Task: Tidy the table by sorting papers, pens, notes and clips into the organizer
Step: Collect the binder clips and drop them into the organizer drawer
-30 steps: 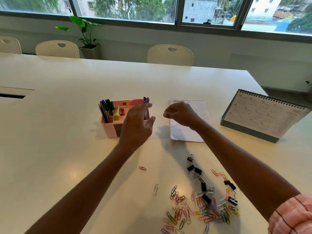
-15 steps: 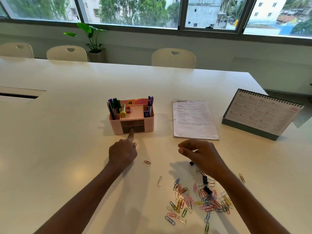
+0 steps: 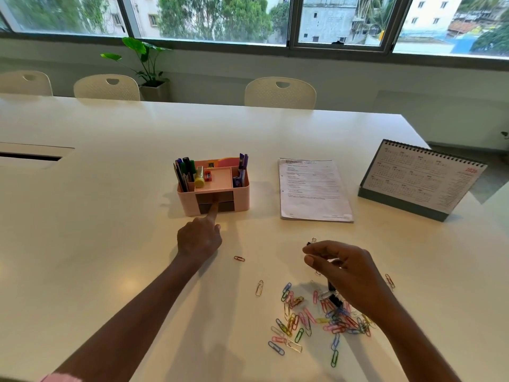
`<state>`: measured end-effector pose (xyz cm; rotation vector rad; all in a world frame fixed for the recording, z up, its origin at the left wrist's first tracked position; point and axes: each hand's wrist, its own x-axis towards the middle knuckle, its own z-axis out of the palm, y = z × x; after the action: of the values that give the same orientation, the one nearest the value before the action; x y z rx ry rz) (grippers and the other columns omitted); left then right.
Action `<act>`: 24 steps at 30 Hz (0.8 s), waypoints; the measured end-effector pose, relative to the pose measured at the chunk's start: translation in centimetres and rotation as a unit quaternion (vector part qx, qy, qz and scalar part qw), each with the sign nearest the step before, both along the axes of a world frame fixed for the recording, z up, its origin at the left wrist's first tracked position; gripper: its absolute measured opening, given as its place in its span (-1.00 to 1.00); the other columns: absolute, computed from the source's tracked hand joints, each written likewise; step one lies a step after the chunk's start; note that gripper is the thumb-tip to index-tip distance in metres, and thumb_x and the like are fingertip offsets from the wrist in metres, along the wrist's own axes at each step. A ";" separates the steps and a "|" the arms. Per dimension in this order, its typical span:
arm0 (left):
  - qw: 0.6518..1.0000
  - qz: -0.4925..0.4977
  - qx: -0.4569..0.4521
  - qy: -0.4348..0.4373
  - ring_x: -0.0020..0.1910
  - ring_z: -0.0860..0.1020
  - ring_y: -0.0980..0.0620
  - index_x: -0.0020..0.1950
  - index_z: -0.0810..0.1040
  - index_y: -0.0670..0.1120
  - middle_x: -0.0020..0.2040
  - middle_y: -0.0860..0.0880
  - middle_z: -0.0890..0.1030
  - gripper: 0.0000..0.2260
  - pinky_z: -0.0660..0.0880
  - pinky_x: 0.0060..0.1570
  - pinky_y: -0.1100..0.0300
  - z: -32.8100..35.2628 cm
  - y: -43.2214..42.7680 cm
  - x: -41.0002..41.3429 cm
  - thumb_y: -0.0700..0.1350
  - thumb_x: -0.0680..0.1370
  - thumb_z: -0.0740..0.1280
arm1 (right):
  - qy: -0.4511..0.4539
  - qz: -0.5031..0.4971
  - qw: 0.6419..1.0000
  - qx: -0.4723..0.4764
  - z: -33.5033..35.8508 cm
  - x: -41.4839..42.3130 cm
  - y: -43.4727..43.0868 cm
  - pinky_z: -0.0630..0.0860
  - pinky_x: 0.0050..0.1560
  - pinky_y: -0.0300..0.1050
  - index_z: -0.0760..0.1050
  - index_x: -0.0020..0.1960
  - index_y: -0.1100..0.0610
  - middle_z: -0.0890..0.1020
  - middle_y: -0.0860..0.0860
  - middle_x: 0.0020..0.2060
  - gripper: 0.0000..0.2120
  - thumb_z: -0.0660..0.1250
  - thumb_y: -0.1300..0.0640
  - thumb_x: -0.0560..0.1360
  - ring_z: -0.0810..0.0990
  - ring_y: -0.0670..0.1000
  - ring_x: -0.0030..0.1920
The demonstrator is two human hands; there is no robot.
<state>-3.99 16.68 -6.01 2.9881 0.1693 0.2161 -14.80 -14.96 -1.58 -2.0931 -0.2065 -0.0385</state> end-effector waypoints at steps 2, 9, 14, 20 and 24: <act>1.000 0.003 -0.002 -0.005 -0.15 0.66 -0.01 0.71 0.12 0.12 -0.03 -0.02 0.66 -0.37 0.59 -0.22 0.11 0.0 -0.2 0.2 0.04 0.69 0.32 | 0.006 -0.006 1.000 0.001 -0.2 -0.5 -0.4 0.64 0.05 -0.22 0.71 0.18 -0.09 0.75 -0.24 0.02 -0.79 0.49 0.00 0.54 0.72 -0.20 0.04; 1.000 0.012 -0.012 -0.013 -0.05 0.72 -0.05 0.69 0.20 0.07 0.12 -0.05 0.70 -0.39 0.66 -0.13 0.08 -0.2 -0.8 0.0 0.02 0.68 0.35 | 0.009 -0.042 0.999 -0.005 -1.0 -2.7 -2.2 0.62 0.02 -0.17 0.72 0.13 -0.14 0.75 -0.27 -0.02 -0.78 0.47 -0.08 0.50 0.72 -0.18 0.04; 1.000 0.005 -0.024 -0.005 -0.10 0.71 -0.06 0.67 0.21 0.05 0.07 -0.04 0.71 -0.41 0.65 -0.15 0.10 -0.5 -0.7 -1.2 0.03 0.68 0.33 | 0.021 -0.064 0.998 -0.014 -1.9 -4.4 -3.6 0.64 -0.01 -0.17 0.73 0.09 -0.16 0.74 -0.32 -0.04 -0.83 0.50 0.01 0.52 0.71 -0.21 0.04; 0.999 -0.007 -0.031 0.002 -0.13 0.72 -0.02 0.68 0.18 0.05 0.00 -0.01 0.73 -0.39 0.67 -0.14 0.11 -1.2 -0.6 -3.3 0.07 0.68 0.32 | 0.036 -0.084 0.996 -0.014 -2.6 -5.9 -4.4 0.66 -0.04 -0.18 0.74 0.07 -0.13 0.74 -0.31 -0.06 -0.82 0.51 0.11 0.53 0.72 -0.19 0.01; 0.999 -0.014 -0.034 0.010 -0.21 0.68 0.03 0.70 0.13 0.04 -0.05 0.01 0.71 -0.36 0.67 -0.17 0.14 -1.1 -0.6 -4.1 0.08 0.68 0.31 | 0.042 -0.079 0.996 -0.009 -2.9 -6.5 -4.2 0.69 -0.07 -0.19 0.73 0.06 -0.16 0.75 -0.29 -0.05 -0.82 0.51 0.09 0.53 0.72 -0.17 0.02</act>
<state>-8.10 16.11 -7.07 2.9242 0.1345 0.1750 -21.34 -19.20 -4.51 -2.1202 0.0091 -0.0429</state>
